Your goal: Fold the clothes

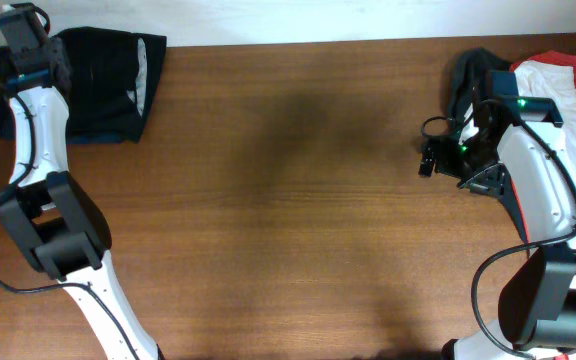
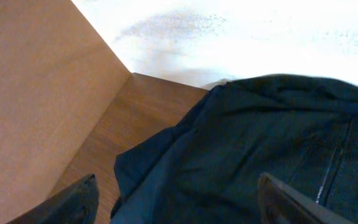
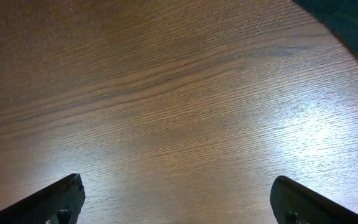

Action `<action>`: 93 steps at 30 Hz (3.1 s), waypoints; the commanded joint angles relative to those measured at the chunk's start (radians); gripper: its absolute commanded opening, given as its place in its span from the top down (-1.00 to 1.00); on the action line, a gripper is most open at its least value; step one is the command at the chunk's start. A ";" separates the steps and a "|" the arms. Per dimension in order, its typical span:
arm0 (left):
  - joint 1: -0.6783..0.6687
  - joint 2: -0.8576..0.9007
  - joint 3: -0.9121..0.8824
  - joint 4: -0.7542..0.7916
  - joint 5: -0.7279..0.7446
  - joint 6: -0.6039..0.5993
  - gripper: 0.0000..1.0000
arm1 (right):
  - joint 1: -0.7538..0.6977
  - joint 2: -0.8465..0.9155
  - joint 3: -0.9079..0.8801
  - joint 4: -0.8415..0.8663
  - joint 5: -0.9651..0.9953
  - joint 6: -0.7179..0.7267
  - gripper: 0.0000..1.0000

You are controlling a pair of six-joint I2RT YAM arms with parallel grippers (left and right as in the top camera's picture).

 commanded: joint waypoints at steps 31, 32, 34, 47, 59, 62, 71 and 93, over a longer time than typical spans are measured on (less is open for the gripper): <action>-0.023 -0.095 0.016 -0.569 0.289 -0.168 -0.43 | -0.004 -0.017 0.016 0.003 0.016 0.008 -0.98; -0.023 -0.078 0.011 -0.592 0.320 -0.169 -0.08 | -0.004 -0.017 0.016 0.003 0.016 0.008 -0.98; -0.023 -0.031 -0.019 -0.644 0.373 -0.182 0.38 | -0.004 -0.017 0.016 0.003 0.016 0.008 -0.97; -0.019 -0.088 0.002 -0.740 0.375 -0.281 0.10 | -0.004 -0.017 0.016 0.003 0.016 0.008 -0.97; 0.208 -0.137 -0.093 -0.814 0.413 -0.368 0.99 | -0.004 -0.017 0.016 0.003 0.016 0.008 -0.97; 0.203 -0.136 -0.230 -0.711 0.446 -0.414 0.99 | -0.004 -0.017 0.016 0.003 0.016 0.008 -0.97; 0.197 -0.125 -0.408 -0.431 0.555 -0.478 0.99 | -0.004 -0.017 0.016 0.003 0.016 0.008 -0.97; 0.028 0.008 -0.385 -0.342 0.636 -0.600 0.07 | -0.004 -0.017 0.016 0.003 0.016 0.008 -0.97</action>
